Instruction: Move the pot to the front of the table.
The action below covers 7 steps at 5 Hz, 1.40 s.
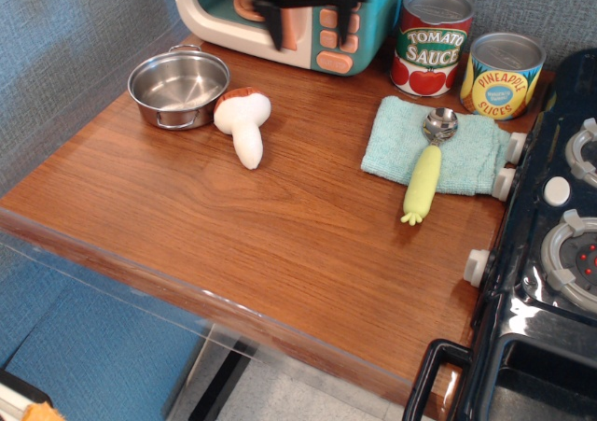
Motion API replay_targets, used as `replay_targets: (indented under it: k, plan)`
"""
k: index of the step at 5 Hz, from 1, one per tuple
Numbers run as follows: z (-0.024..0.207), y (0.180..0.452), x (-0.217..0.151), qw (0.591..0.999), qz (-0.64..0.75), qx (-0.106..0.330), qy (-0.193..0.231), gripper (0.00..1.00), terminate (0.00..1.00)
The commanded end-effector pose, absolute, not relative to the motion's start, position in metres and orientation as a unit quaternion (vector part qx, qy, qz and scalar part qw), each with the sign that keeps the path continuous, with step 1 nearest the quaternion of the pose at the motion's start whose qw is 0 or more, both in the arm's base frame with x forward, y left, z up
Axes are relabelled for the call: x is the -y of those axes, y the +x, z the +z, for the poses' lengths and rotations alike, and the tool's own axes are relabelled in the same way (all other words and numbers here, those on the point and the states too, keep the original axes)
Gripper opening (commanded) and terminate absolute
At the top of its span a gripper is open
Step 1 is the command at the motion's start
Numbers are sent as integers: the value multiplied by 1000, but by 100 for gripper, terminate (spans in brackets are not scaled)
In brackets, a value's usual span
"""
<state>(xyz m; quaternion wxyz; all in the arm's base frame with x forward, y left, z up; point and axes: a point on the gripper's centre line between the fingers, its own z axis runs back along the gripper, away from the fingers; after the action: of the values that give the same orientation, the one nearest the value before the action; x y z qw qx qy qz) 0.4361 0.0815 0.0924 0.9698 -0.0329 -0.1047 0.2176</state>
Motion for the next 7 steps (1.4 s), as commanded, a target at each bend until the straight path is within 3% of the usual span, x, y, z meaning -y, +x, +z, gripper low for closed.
replay_targets:
  k: [1,5,6,7]
  plan:
    - [107,433,-142,958,244,151,23,100,0]
    - [45,430,-164,953,286,76,58,100,0]
    - [46,430,-161,954,282,84,54,0,0]
    - [49,429,-161,954,281,87,55,0,0]
